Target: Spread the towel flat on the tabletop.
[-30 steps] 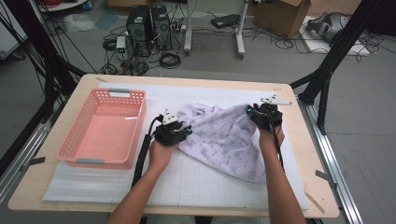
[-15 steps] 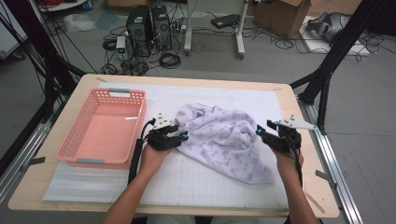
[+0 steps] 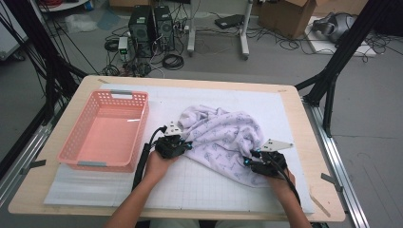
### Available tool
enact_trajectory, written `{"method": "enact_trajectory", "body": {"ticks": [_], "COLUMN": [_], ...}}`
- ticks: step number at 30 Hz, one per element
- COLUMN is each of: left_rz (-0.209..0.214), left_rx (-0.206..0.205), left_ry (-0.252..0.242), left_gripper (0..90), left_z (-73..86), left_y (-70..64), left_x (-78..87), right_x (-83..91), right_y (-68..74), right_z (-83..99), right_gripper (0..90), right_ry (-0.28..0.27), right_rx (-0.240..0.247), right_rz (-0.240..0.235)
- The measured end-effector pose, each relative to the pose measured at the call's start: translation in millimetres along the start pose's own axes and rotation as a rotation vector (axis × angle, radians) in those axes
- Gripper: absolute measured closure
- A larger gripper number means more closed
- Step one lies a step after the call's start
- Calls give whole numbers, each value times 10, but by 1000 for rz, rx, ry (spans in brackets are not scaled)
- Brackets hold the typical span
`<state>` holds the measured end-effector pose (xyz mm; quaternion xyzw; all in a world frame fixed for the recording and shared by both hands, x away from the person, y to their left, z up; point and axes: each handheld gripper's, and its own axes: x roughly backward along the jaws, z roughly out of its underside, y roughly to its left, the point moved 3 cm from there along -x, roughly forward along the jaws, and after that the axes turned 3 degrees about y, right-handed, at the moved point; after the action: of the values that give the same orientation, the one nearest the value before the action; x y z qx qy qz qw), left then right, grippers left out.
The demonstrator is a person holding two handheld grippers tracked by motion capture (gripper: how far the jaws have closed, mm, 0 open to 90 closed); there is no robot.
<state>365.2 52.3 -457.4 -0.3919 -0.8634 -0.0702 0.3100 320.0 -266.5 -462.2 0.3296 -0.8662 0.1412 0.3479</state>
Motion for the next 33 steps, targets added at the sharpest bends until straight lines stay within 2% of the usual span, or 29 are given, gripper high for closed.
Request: {"method": "enact_trajectory", "body": {"ticks": [2,3,5,7,11,14,16,17,19,21,23,24,25,28,29,30,32,33], "left_rz": [9,5,-3,-42,-122,-147,-171,-182,-183,-170,-160,-149,-145,-167,-166,-161,-174,-179], "left_rx": [8,16,44,50,90,112,107,112,116,129,175,195,195,163,158,145,119,104], "left_ry": [-53,-77,-113,-125,-166,-196,-216,-228,-219,-192,-175,-170,-166,-146,-108,-93,-123,-121], "left_gripper": [841,841,842,842,842,842,842,843,843,814,564,489,461,440,445,441,463,476], "left_z": [-44,-76,-144,-220,-381,-496,-527,-524,-493,-453,-429,-416,-400,-311,-284,-258,-198,-167], "left_y": [3,21,72,117,240,312,352,372,398,408,432,444,447,409,396,373,305,278], "left_x": [79,115,150,151,88,-16,-84,-116,-188,-242,-239,-219,-189,-98,-77,-53,25,55], "right_x": [24,54,134,196,162,83,17,-18,-86,-150,-195,-194,-176,-41,19,77,199,263], "right_y": [-2,-15,-64,-139,-362,-538,-632,-672,-742,-761,-766,-770,-778,-767,-766,-764,-770,-774], "right_z": [-14,-35,-105,-197,-369,-492,-558,-577,-608,-634,-628,-620,-610,-578,-551,-516,-425,-378], "right_gripper": [791,795,795,791,791,791,792,794,794,789,755,714,672,629,628,627,627,627], "right_ry": [13,-3,-71,-138,-173,-190,-183,-182,-186,-166,-136,-134,-135,-172,-188,-199,-216,-227], "right_rx": [10,13,-17,-51,-98,-140,-152,-174,-218,-220,-210,-220,-223,-217,-214,-220,-226,-231], "right_rz": [2,-2,2,27,120,182,224,242,257,279,289,282,277,248,247,245,250,247]}}
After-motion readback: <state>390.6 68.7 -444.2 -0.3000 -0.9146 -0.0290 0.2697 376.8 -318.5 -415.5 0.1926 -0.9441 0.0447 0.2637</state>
